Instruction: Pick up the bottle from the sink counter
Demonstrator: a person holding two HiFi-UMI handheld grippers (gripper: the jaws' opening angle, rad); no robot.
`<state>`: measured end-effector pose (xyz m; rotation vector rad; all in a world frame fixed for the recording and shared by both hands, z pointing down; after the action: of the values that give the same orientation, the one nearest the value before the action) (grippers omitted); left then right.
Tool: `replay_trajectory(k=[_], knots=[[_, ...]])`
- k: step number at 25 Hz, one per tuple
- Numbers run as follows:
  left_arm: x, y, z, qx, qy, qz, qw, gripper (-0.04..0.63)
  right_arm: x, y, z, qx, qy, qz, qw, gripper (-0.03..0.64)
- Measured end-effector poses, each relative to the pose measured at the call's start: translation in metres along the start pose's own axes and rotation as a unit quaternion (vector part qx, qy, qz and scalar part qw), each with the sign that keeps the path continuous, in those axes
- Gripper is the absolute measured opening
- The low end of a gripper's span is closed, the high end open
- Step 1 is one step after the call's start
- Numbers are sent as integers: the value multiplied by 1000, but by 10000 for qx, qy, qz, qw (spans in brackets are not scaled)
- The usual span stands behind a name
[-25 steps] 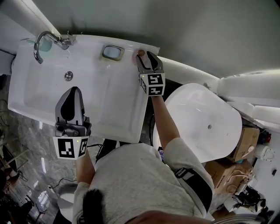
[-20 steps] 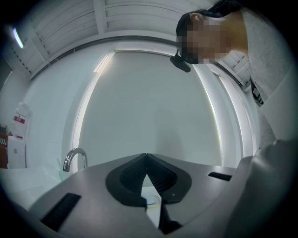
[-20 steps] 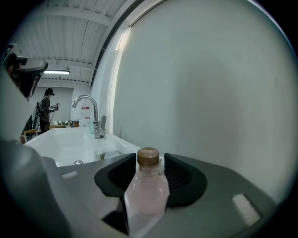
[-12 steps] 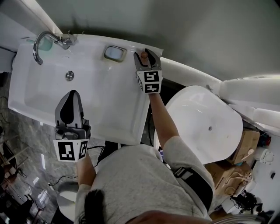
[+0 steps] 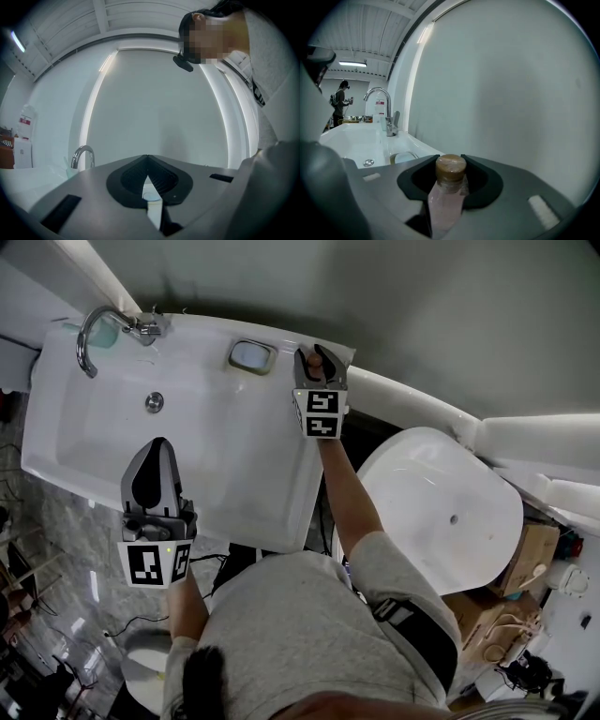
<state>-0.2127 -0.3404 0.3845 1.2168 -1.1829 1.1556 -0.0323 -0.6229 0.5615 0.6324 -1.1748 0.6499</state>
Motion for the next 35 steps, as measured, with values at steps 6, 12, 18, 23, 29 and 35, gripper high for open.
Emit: replay_trajectory(k=[6, 12, 18, 23, 29, 35], knots=[[-1, -2, -5, 4, 14, 50, 10000, 8, 2, -1, -2, 155, -29, 107, 9998, 129], [-4, 3, -13, -4, -48, 86, 10000, 8, 2, 2, -14, 193, -45, 270, 9994, 126], [-9, 3, -20, 79, -156, 66, 9998, 8, -17, 12, -39, 24, -285, 205, 9994, 124], [-15, 4, -28, 260, -281, 24, 9993, 8, -46, 24, -70, -37, -606, 189, 9980, 126], [-26, 10, -34, 523, -418, -17, 9978, 6, -80, 43, -110, -80, -856, 220, 9961, 126], [-41, 12, -44, 876, -555, -38, 9946, 8, -108, 65, -153, -85, -985, 153, 9950, 126]])
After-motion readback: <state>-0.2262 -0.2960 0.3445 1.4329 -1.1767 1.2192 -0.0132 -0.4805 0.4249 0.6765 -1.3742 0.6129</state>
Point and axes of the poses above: the fingertips, and each gripper's own axes: z forward along the fingers, y to its left, x out of its underside, the point moved 8 cm from there along -z, backward along the fingers, and after that the axes turned 4 degrees about -z, right-handed, at the moved point
